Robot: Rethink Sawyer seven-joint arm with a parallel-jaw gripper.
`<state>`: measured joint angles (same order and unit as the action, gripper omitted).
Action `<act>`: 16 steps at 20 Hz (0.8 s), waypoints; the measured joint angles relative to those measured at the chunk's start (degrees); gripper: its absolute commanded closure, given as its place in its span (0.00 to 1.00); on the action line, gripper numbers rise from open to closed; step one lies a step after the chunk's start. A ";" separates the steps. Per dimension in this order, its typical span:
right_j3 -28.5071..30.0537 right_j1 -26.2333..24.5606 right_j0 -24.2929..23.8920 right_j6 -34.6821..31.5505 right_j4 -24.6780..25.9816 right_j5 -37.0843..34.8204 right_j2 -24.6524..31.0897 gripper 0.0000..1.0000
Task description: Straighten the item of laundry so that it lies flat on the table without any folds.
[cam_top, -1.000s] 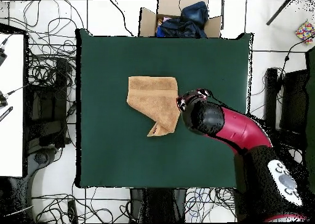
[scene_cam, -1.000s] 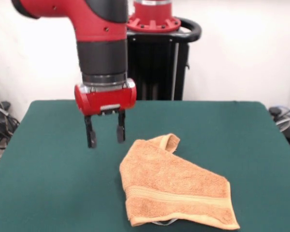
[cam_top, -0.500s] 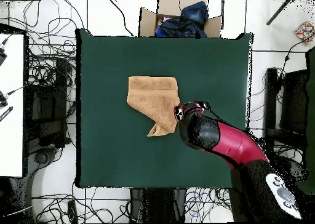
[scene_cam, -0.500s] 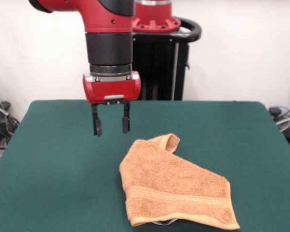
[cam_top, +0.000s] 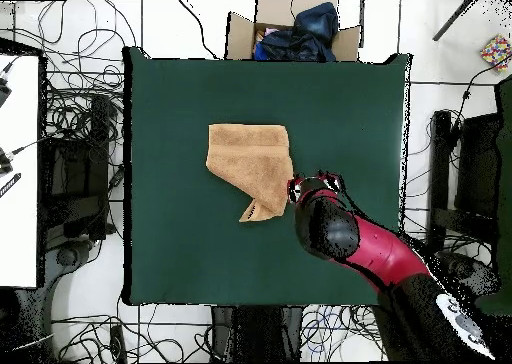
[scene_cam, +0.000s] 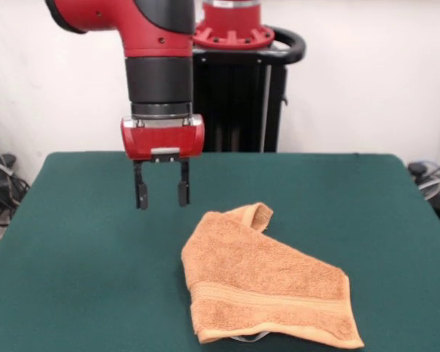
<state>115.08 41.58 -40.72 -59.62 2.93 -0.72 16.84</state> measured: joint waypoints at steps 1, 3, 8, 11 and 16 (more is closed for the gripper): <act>-0.01 -0.30 0.37 -0.01 -0.02 0.88 -0.37 0.00; 0.07 -1.07 2.06 -0.01 -0.33 2.64 -1.88 0.00; 2.15 -2.70 3.12 -0.58 -0.88 5.67 -2.55 0.00; 3.51 -4.01 3.10 -1.82 -0.88 8.01 -2.85 0.00; 6.18 -6.48 3.46 -4.78 -1.52 10.02 -3.85 0.00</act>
<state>121.26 35.09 -37.27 -64.40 1.41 9.30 12.99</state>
